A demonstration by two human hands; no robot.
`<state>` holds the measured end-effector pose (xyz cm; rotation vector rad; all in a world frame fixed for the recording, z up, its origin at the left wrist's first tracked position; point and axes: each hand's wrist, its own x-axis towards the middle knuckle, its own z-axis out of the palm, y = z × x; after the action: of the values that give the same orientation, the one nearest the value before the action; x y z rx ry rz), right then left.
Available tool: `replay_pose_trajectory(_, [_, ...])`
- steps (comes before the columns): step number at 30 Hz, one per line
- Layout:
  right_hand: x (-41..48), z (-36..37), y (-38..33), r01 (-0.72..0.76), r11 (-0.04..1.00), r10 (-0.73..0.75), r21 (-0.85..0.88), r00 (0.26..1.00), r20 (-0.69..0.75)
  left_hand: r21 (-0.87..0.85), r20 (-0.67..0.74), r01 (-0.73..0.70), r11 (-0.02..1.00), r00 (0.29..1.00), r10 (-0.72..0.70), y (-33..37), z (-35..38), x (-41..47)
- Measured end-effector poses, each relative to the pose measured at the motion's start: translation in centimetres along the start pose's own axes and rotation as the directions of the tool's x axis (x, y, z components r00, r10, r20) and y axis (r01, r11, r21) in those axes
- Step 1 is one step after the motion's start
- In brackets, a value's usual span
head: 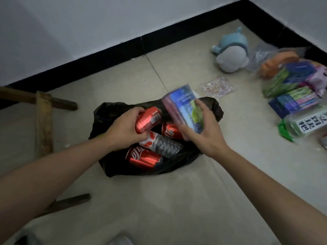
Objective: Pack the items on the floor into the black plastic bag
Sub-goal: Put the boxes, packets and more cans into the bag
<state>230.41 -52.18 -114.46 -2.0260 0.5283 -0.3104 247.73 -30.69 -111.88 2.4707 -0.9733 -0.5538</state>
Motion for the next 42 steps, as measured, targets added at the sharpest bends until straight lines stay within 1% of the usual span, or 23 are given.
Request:
replay_pose_trajectory(1, [-0.5, 0.5, 0.7, 0.032, 0.992, -0.024, -0.123, 0.997, 0.072, 0.016, -0.008, -0.015, 1.000, 1.000, 0.016, -0.1, 0.1, 0.2])
replay_pose_trajectory(2, [-0.9, 0.9, 1.4, 0.087, 0.960, -0.050, -0.268, 0.989, 0.140, 0.020, -0.008, -0.033, 0.999, 0.999, 0.033, -0.1, 0.1, 0.4])
replay_pose_trajectory(3, [-1.3, 1.0, 2.0, 0.155, 0.902, -0.081, -0.402, 0.978, 0.194, 0.023, 0.005, -0.049, 0.999, 0.999, 0.049, -0.2, 0.2, 0.4])
replay_pose_trajectory(4, [-1.5, 0.9, 2.4, 0.213, 0.842, -0.108, -0.496, 0.967, 0.231, 0.042, 0.033, -0.067, 0.997, 0.997, 0.065, -0.4, 0.2, 0.4])
replay_pose_trajectory(5, [-1.6, 0.8, 2.5, 0.241, 0.804, -0.119, -0.544, 0.961, 0.249, 0.086, 0.068, -0.092, 0.992, 0.994, 0.086, -0.7, 0.3, 0.3])
replay_pose_trajectory(7, [-1.6, 0.6, 2.4, 0.248, 0.777, -0.111, -0.578, 0.959, 0.261, 0.229, 0.115, -0.162, 0.960, 0.984, 0.138, -1.3, 0.3, 0.2])
replay_pose_trajectory(9, [-1.4, 0.6, 2.3, 0.281, 0.723, -0.121, -0.631, 0.951, 0.284, 0.345, 0.104, -0.215, 0.914, 0.976, 0.190, -1.8, 0.4, 0.2])
replay_pose_trajectory(12, [-0.9, 1.1, 2.1, 0.299, 0.629, -0.115, -0.718, 0.949, 0.294, 0.427, 0.065, -0.222, 0.877, 0.974, 0.215, -2.6, 0.5, 0.6])
replay_pose_trajectory(14, [-0.3, 1.7, 1.6, 0.268, 0.625, -0.074, -0.733, 0.955, 0.286, 0.439, 0.055, -0.184, 0.880, 0.983, 0.178, -3.2, 0.2, 1.1])
replay_pose_trajectory(16, [0.9, 2.3, 0.8, 0.222, 0.645, -0.025, -0.732, 0.963, 0.269, 0.443, 0.068, -0.138, 0.886, 0.990, 0.120, -3.7, -0.1, 1.6])
replay_pose_trajectory(18, [2.2, 2.6, -0.2, 0.205, 0.648, 0.005, -0.733, 0.962, 0.273, 0.441, 0.081, -0.110, 0.890, 0.993, 0.083, -4.1, 0.0, 1.8])
replay_pose_trajectory(20, [2.8, 2.6, -0.7, 0.229, 0.653, 0.002, -0.722, 0.953, 0.304, 0.373, 0.051, -0.077, 0.925, 0.997, 0.062, -4.3, 0.2, 1.8])
replay_pose_trajectory(22, [2.3, 2.7, -0.6, 0.263, 0.676, -0.031, -0.688, 0.944, 0.330, 0.297, 0.001, -0.036, 0.954, 0.999, 0.037, -4.2, 0.0, 1.9])
replay_pose_trajectory(24, [1.3, 3.0, 0.1, 0.274, 0.689, -0.063, -0.671, 0.945, 0.321, 0.358, 0.013, -0.030, 0.933, 1.000, 0.028, -4.4, 0.0, 2.0])
replay_pose_trajectory(26, [0.8, 3.5, 0.9, 0.303, 0.637, -0.098, -0.709, 0.944, 0.315, 0.452, 0.074, -0.040, 0.891, 0.997, 0.007, -4.8, 0.4, 2.0])
replay_pose_trajectory(27, [0.9, 3.9, 1.3, 0.318, 0.603, -0.114, -0.732, 0.942, 0.315, 0.473, 0.095, -0.039, 0.880, 0.995, -0.007, -5.0, 0.8, 1.9])
replay_pose_trajectory(29, [1.1, 4.4, 1.7, 0.304, 0.574, -0.111, -0.760, 0.949, 0.295, 0.484, 0.095, -0.033, 0.874, 0.995, -0.015, -5.0, 1.0, 1.9])
replay_pose_trajectory(32, [0.8, 4.5, 2.1, 0.268, 0.592, -0.070, -0.760, 0.957, 0.283, 0.509, 0.074, -0.032, 0.860, 0.997, -0.007, -5.0, 0.3, 2.0])
replay_pose_trajectory(35, [-0.7, 3.9, 2.6, 0.314, 0.599, -0.115, -0.737, 0.944, 0.308, 0.490, 0.096, -0.027, 0.871, 0.995, -0.023, -5.4, 0.2, 1.8])
replay_pose_trajectory(38, [-1.7, 4.2, 2.9, 0.398, 0.531, -0.119, -0.748, 0.909, 0.400, 0.480, 0.122, -0.034, 0.877, 0.992, -0.029, -5.4, 0.6, 1.4])
replay_pose_trajectory(39, [-1.7, 4.4, 2.7, 0.394, 0.528, -0.111, -0.752, 0.910, 0.399, 0.483, 0.124, -0.035, 0.875, 0.992, -0.028, -5.2, 0.6, 1.4])
replay_pose_trajectory(42, [-0.5, 4.2, 1.4, 0.330, 0.593, -0.014, -0.734, 0.916, 0.400, 0.488, 0.124, -0.025, 0.872, 0.991, -0.041, -4.5, -0.1, 1.8])
